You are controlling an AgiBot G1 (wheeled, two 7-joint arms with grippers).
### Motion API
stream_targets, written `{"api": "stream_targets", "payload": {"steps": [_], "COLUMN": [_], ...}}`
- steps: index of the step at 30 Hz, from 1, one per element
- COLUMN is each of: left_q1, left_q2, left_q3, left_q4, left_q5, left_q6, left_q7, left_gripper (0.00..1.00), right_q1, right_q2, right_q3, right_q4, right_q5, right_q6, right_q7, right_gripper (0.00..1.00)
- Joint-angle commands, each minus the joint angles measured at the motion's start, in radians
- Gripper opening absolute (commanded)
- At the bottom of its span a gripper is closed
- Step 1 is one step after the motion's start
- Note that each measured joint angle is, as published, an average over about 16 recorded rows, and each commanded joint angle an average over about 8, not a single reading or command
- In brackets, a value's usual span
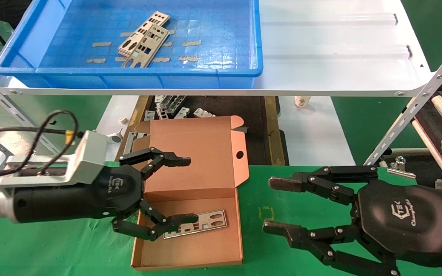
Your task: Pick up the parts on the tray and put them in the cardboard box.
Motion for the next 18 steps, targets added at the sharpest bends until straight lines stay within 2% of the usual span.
{"api": "stream_targets", "payload": {"steps": [1, 18], "left_q1": [0.016, 0.155], "left_q2": [-0.012, -0.119], "left_q3": [-0.019, -0.185], "left_q4": [-0.028, -0.263], "left_q5": [-0.013, -0.122], "left_q6": [0.001, 0.007], "left_q7": [-0.017, -0.159], "left_gripper": [1.0, 1.0], "right_q1": [0.0, 0.0], "right_q2": [0.0, 0.0], "right_q3": [0.0, 0.0], "right_q4": [0.0, 0.0], "right_q5": [0.0, 0.0], "right_q6": [0.0, 0.0], "right_q7": [0.0, 0.0], "right_gripper": [1.0, 1.0]}}
